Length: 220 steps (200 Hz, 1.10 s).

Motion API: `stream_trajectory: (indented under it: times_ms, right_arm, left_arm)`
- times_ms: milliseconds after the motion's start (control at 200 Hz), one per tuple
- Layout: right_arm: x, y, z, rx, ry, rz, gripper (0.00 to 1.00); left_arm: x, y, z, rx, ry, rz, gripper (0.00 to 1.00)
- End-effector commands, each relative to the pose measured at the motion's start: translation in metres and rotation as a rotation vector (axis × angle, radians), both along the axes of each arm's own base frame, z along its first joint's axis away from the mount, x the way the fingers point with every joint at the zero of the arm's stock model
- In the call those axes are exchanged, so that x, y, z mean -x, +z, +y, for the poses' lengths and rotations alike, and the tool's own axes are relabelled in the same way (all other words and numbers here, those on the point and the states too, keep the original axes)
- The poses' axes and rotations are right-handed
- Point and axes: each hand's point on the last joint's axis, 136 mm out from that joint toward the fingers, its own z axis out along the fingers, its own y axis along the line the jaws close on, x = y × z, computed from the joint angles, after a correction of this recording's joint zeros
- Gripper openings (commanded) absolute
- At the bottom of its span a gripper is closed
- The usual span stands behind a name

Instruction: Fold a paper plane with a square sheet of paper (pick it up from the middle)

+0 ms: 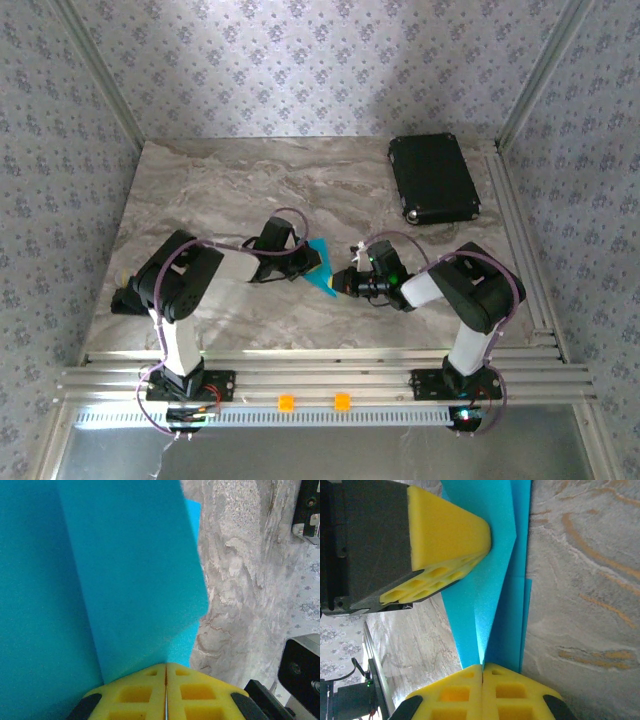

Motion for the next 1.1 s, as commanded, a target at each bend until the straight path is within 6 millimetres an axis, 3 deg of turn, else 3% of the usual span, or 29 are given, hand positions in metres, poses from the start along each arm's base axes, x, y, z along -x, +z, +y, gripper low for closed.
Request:
stream_trajectory:
  times_ms: [0, 175, 415, 650, 1094]
  right_arm:
    - [0.032, -0.068, -0.03, 0.23, -0.023, 0.177, 0.0]
    - [0.032, -0.064, -0.029, 0.232, -0.02, 0.173, 0.01]
    - [0.028, -0.043, -0.024, 0.218, -0.001, 0.149, 0.12]
    - [0.04, -0.039, -0.028, 0.289, 0.047, 0.151, 0.16]
    - [0.063, -0.044, -0.037, 0.335, 0.068, 0.201, 0.1]
  left_arm:
    - [0.005, -0.021, 0.008, -0.063, -0.005, 0.049, 0.09]
    - [0.012, -0.032, 0.015, -0.12, -0.016, 0.09, 0.07]
    - [0.018, -0.041, 0.023, -0.175, -0.027, 0.109, 0.06]
    - [0.018, -0.042, 0.022, -0.17, -0.032, 0.109, 0.06]
    - [0.019, -0.043, 0.021, -0.167, -0.035, 0.113, 0.06]
